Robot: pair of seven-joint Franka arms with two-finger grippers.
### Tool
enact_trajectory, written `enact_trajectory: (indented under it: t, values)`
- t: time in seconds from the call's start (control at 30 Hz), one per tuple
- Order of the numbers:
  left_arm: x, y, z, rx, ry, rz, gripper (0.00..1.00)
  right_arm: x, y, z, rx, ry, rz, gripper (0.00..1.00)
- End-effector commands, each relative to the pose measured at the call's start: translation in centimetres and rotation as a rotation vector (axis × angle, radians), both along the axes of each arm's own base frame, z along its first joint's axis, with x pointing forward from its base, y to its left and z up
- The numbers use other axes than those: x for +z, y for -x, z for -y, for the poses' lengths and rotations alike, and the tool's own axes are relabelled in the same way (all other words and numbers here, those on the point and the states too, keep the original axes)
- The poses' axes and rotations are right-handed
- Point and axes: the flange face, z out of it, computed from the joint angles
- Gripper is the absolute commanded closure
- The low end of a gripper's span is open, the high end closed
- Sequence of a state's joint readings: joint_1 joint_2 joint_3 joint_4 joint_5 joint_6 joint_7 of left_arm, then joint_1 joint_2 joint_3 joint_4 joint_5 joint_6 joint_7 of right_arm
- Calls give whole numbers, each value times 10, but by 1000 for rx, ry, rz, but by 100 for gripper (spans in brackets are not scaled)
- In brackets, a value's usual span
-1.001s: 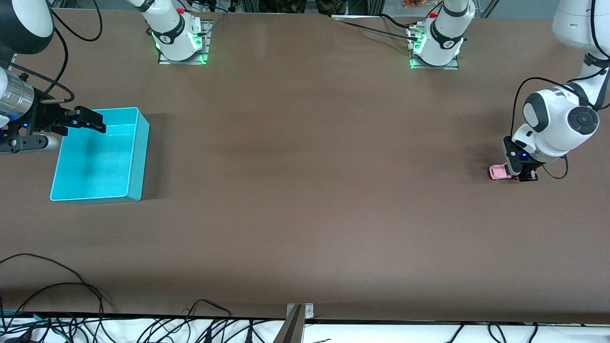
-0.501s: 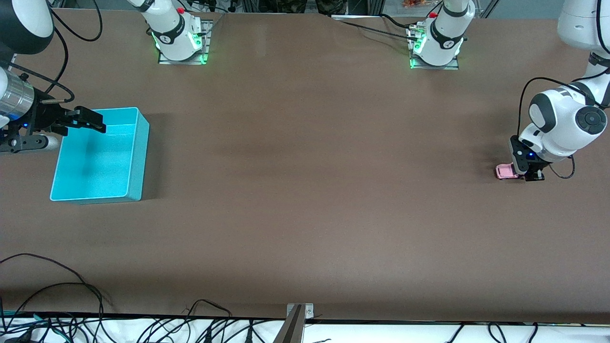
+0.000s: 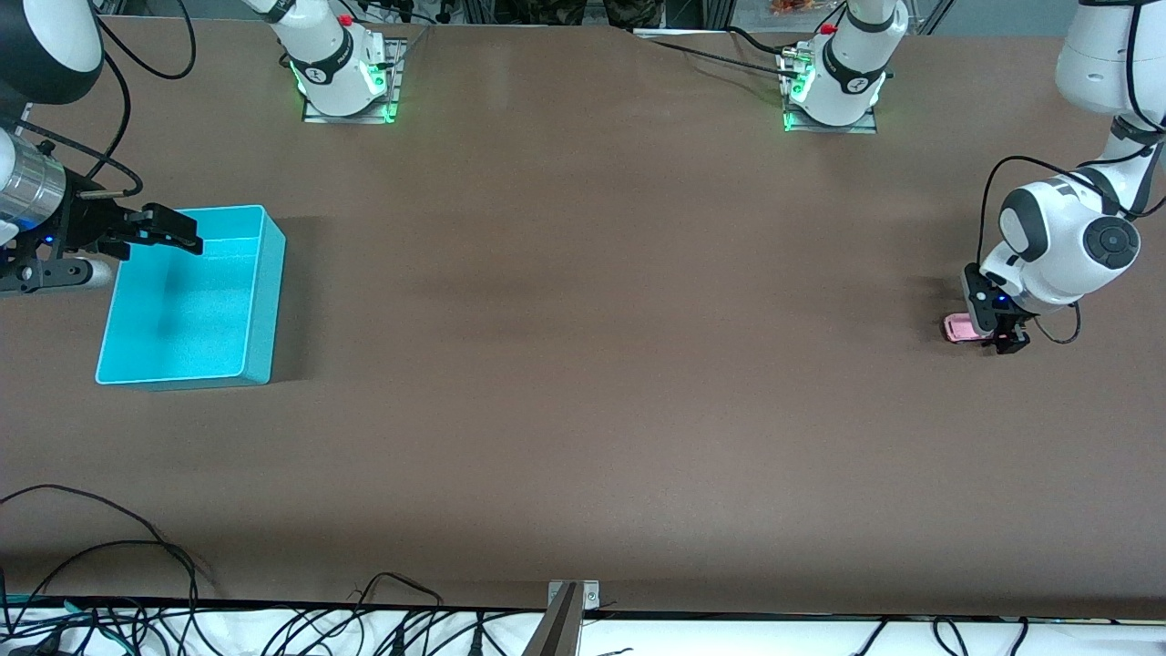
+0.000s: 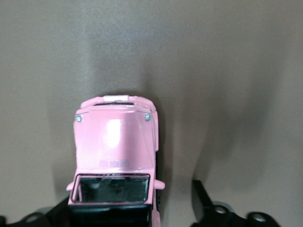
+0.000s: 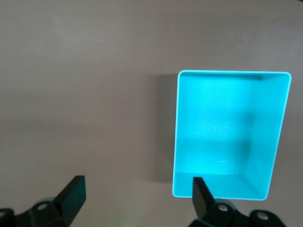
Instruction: Wind and store pink jeep toy
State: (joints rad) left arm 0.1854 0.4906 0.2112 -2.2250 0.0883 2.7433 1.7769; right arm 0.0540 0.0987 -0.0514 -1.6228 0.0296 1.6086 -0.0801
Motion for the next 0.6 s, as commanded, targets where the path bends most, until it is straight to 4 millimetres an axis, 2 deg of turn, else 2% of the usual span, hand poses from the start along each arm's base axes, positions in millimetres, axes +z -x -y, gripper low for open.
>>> enact_trajectory:
  t: [0.0, 0.17, 0.33, 0.57]
  values:
    - [-2, -4, -6, -7, 5, 3, 0, 3, -1, 1, -1, 10, -5, 0]
    - [1, -5, -6, -5, 5, 7, 0, 4, -2, 1, -1, 10, -2, 0]
    - [16, -9, -7, -6, 3, 25, 0, 3, -1, 1, -1, 10, -5, 0]
    - [16, -8, -7, -4, 4, 24, 0, 4, -1, 1, -1, 10, -4, 0]
